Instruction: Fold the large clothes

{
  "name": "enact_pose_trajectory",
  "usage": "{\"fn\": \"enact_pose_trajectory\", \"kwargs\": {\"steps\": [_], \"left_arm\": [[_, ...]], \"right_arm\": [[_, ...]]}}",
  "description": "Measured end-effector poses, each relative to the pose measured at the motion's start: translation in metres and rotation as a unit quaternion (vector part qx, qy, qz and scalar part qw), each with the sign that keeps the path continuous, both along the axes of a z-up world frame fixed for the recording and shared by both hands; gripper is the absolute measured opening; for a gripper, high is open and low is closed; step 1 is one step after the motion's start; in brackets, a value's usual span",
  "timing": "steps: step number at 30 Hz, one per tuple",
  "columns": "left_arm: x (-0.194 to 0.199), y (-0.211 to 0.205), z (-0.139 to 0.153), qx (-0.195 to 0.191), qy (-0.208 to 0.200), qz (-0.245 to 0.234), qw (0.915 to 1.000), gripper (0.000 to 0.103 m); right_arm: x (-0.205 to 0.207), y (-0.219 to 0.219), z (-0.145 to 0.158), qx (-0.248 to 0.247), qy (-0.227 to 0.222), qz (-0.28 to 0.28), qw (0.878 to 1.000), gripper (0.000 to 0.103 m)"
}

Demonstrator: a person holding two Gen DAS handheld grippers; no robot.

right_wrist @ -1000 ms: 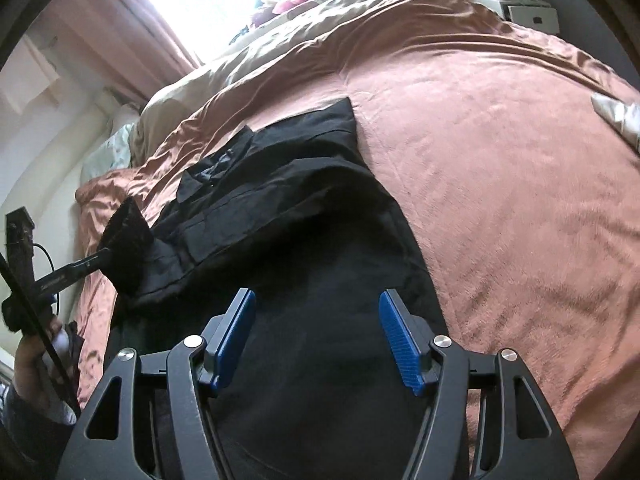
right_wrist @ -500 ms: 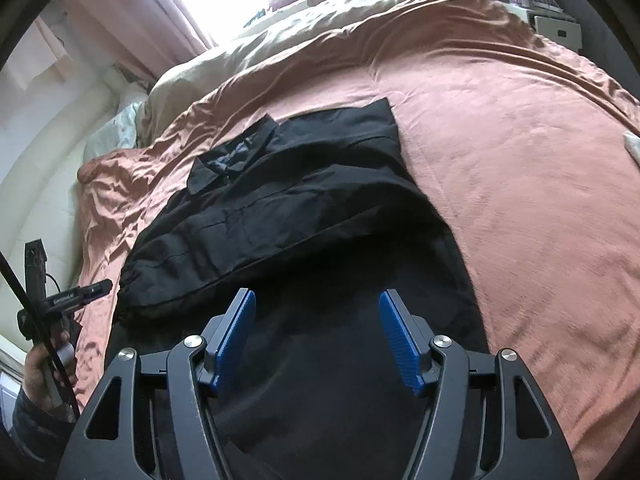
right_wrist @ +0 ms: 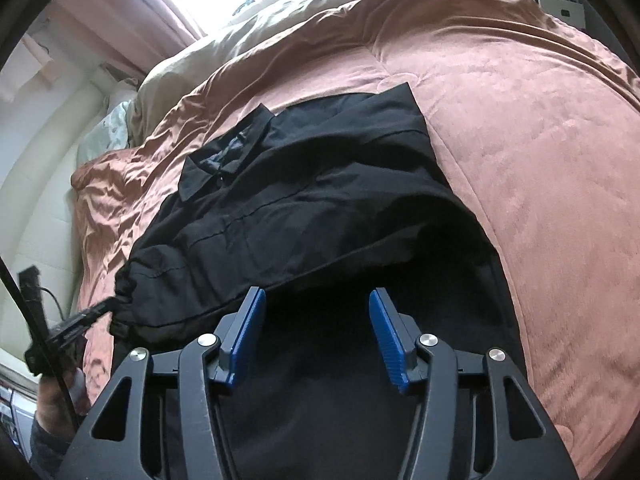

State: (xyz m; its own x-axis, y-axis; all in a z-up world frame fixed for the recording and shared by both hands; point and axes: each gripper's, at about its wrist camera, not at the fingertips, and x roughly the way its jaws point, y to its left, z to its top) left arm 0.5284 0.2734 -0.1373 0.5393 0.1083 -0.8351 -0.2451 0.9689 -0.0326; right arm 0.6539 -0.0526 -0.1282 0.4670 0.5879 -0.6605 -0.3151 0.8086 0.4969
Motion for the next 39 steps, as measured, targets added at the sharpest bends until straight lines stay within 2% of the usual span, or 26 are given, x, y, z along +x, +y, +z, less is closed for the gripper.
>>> {"fn": "enact_pose_trajectory", "kwargs": {"steps": [4,9,12,14,17,19,23,28,33,34,35,36,37,38,39], "left_arm": [[0.013,0.019,0.013,0.02,-0.011,0.017,0.9996,0.004],[0.021,0.035,-0.02,0.028,0.031,0.045,0.9981,0.003],[0.021,0.048,-0.056,-0.009,0.076,0.061,0.9952,0.003],[0.016,0.053,-0.065,-0.029,0.076,0.066,0.9945,0.003],[0.005,0.057,-0.057,-0.036,0.064,0.078,0.9942,0.003],[-0.002,0.059,-0.048,-0.05,0.053,0.075,0.9945,0.003],[-0.022,0.056,-0.021,-0.05,0.02,0.067,0.9962,0.004],[-0.061,0.039,0.017,-0.049,-0.025,0.05,0.9972,0.004],[-0.104,0.024,0.05,-0.077,-0.063,0.031,0.9946,0.006],[-0.118,0.019,0.059,-0.077,-0.075,0.031,0.9937,0.009],[-0.127,0.015,0.066,-0.076,-0.085,0.033,0.9929,0.02],[-0.137,0.012,0.073,-0.074,-0.096,0.036,0.9919,0.041],[-0.152,0.007,0.084,-0.067,-0.117,0.039,0.9901,0.054],[-0.166,0.002,0.093,-0.06,-0.136,0.041,0.988,0.079],[-0.175,-0.002,0.1,-0.055,-0.15,0.041,0.9863,0.096]], "right_arm": [[-0.001,0.002,0.001,-0.004,-0.011,-0.009,1.0,0.052],[0.0,0.005,-0.005,-0.016,-0.013,-0.013,1.0,0.052],[0.01,0.008,-0.017,-0.037,0.007,-0.021,0.999,0.052],[0.014,0.008,-0.023,-0.043,0.016,-0.025,0.999,0.052],[0.007,0.003,-0.021,-0.034,0.014,-0.025,0.999,0.052],[-0.001,-0.001,-0.015,-0.027,0.007,-0.023,0.999,0.052],[-0.017,-0.01,0.001,-0.029,-0.017,-0.015,0.999,0.052],[-0.051,-0.023,0.025,-0.046,-0.052,-0.016,0.997,0.052],[-0.093,-0.041,0.051,-0.046,-0.083,-0.017,0.995,0.052],[-0.102,-0.045,0.056,-0.047,-0.091,-0.017,0.995,0.057],[-0.111,-0.049,0.06,-0.046,-0.099,-0.017,0.994,0.06],[-0.122,-0.054,0.065,-0.046,-0.109,-0.018,0.993,0.07],[-0.131,-0.058,0.068,-0.046,-0.118,-0.018,0.992,0.083],[-0.142,-0.064,0.073,-0.047,-0.127,-0.022,0.991,0.087],[-0.15,-0.069,0.075,-0.048,-0.131,-0.024,0.99,0.088]]}}
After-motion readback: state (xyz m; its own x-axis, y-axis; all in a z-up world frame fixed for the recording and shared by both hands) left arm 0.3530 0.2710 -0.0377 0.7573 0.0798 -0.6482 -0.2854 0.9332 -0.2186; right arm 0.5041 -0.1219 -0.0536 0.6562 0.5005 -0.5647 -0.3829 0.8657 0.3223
